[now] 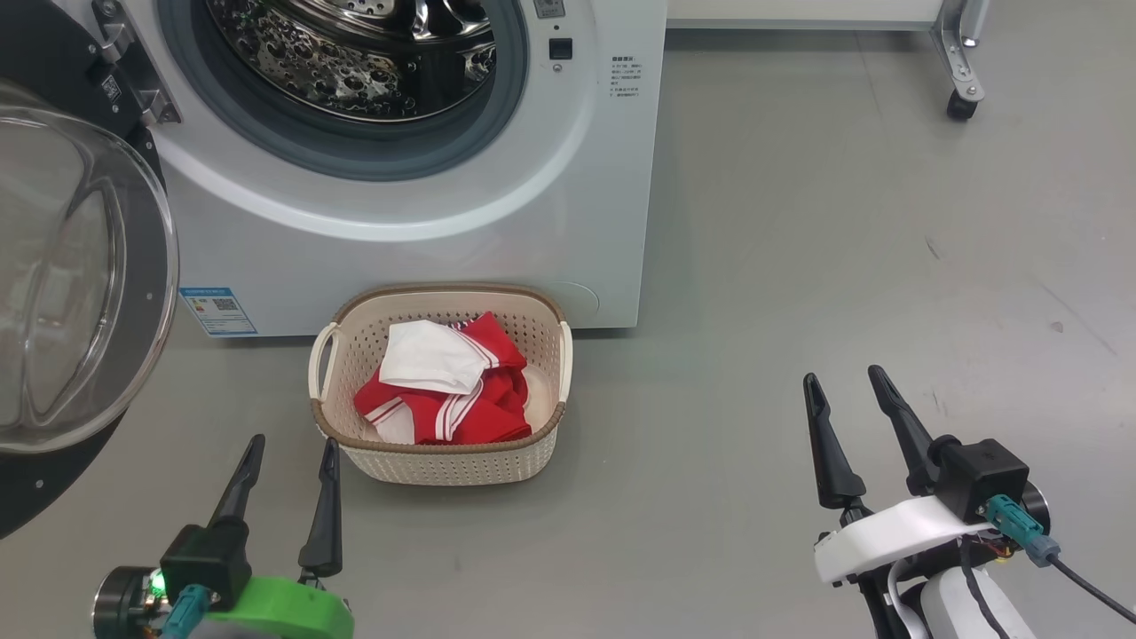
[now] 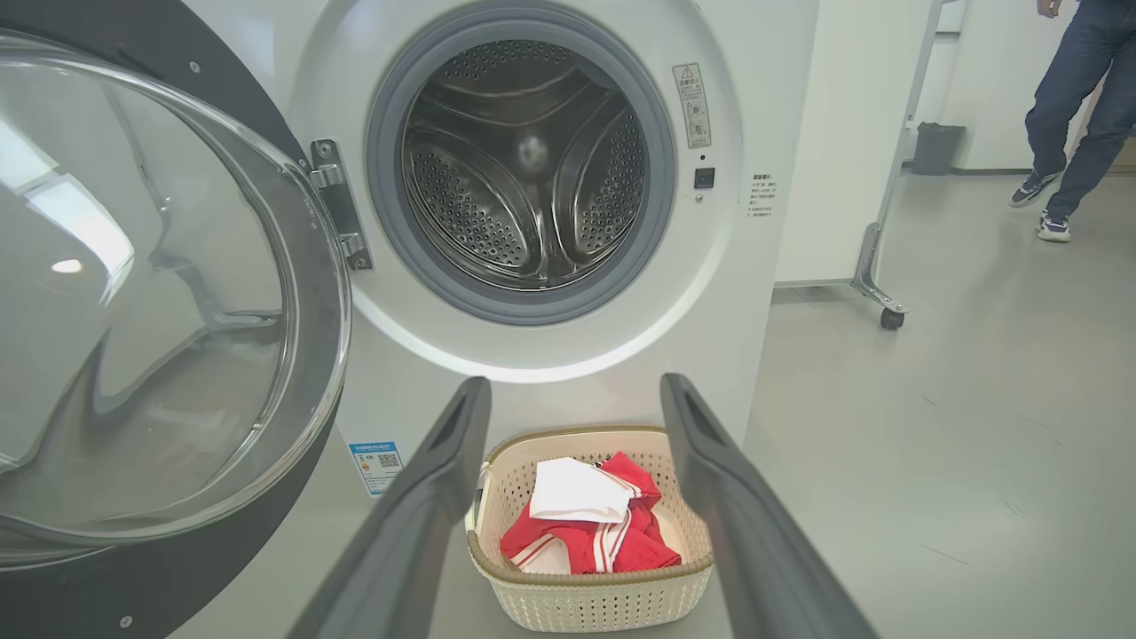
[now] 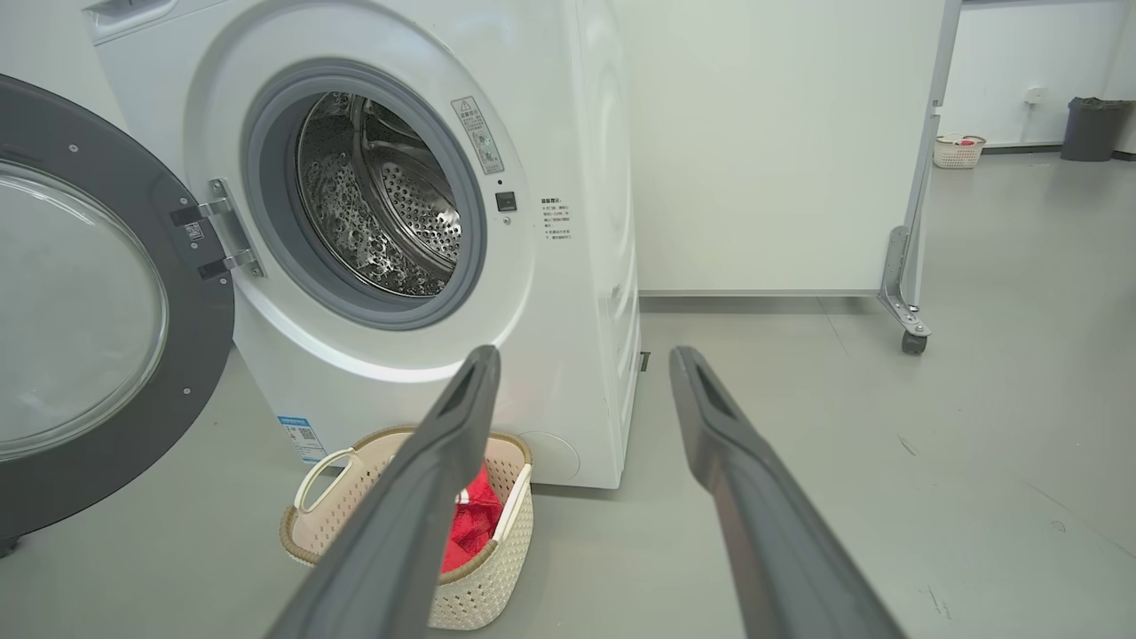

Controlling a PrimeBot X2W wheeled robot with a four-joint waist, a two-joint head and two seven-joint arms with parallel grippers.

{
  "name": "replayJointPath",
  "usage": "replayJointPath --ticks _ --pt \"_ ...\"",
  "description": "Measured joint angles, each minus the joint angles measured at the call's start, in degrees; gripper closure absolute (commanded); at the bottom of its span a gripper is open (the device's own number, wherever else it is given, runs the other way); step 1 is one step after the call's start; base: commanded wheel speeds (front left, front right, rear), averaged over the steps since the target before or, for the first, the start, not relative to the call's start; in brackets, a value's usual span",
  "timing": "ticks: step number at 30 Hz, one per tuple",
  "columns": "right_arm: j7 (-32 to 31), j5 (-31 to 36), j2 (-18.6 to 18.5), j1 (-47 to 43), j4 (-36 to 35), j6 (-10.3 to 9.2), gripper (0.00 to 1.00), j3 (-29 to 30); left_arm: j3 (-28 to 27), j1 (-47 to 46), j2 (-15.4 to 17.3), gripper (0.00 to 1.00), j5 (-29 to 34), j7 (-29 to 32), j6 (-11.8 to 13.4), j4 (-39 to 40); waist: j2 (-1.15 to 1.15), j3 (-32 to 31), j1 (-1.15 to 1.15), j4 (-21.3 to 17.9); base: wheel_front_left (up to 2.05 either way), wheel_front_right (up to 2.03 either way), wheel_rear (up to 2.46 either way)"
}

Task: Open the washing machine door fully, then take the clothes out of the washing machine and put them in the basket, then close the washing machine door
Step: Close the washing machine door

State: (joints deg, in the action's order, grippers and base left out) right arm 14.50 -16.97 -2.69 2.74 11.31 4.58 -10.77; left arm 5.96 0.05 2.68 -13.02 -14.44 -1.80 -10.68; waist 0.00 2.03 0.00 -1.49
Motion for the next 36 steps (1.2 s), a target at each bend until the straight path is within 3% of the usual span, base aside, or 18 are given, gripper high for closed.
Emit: replayJointPath --ticks 17,36 --pt "0.00 0.01 0.00 -0.01 -1.90 0.65 0.00 -0.84 1.08 0.01 -0.04 0.00 0.01 0.00 0.02 0.02 0.00 1.09 0.00 3.13 0.00 0.00 0.00" --pt "0.00 0.56 -0.01 -0.01 -2.29 1.35 0.00 -3.18 -2.25 0.02 0.53 0.00 0.00 0.00 1.26 1.02 0.00 1.42 0.00 15.04 0.00 0.00 0.00"
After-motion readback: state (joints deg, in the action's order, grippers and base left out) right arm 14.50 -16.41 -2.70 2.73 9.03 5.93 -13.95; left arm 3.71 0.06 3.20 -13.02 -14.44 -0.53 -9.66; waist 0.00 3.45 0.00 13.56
